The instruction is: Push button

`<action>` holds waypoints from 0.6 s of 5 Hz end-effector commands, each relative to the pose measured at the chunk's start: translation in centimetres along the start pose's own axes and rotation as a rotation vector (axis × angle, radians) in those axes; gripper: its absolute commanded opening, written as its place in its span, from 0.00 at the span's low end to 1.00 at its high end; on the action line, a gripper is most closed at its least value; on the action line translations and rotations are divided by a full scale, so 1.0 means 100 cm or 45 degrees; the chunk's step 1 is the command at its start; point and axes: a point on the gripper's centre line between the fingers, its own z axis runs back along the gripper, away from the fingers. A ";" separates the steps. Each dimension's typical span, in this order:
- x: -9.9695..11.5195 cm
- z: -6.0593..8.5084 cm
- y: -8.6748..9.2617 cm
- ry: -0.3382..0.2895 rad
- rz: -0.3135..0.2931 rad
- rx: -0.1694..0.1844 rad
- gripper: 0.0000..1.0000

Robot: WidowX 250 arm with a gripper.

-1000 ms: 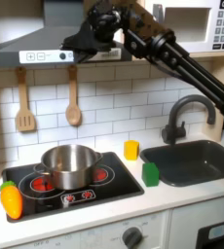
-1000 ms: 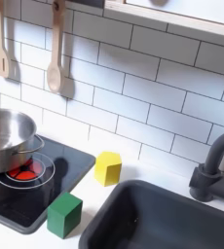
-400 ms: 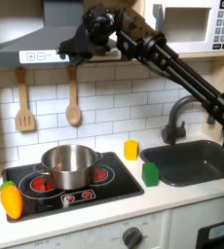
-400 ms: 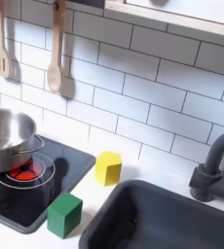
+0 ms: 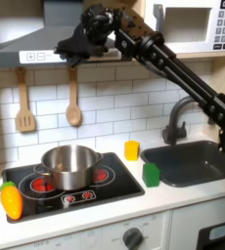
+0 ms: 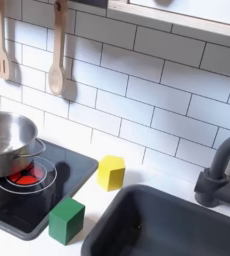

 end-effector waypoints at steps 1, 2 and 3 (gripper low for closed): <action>-0.003 0.003 -0.002 0.009 -0.013 -0.001 0.00; -0.004 0.015 -0.005 0.011 -0.026 0.047 0.00; -0.010 0.019 -0.032 0.018 -0.085 -0.017 0.00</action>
